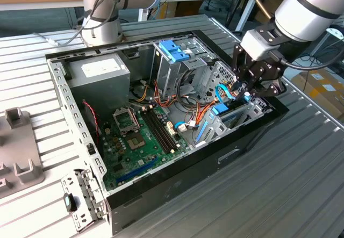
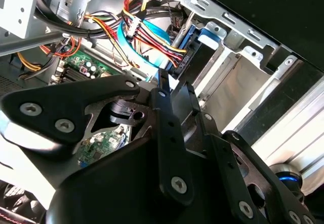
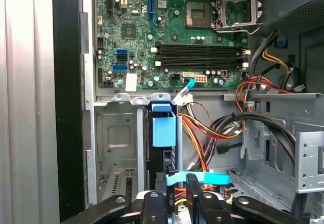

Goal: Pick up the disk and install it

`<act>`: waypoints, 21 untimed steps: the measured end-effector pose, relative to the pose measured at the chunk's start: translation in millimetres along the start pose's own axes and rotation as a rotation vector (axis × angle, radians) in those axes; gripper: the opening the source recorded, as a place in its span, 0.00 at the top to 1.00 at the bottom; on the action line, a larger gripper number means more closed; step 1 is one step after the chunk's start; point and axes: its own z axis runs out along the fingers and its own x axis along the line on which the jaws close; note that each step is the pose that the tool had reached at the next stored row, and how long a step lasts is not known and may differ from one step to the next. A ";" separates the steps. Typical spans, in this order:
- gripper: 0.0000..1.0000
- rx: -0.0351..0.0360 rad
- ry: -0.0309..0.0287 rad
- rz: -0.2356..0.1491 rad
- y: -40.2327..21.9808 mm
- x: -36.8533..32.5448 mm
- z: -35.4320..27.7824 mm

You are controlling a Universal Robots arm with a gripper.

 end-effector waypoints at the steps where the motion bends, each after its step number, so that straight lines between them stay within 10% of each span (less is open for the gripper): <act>1: 0.70 0.0000 -0.0009 0.000 0.0 -0.1 -0.9; 10: 0.89 -0.0006 -0.0061 0.000 -0.2 -0.2 -3.0; 21: 0.89 -0.0161 -0.0080 0.003 -2.0 3.6 6.5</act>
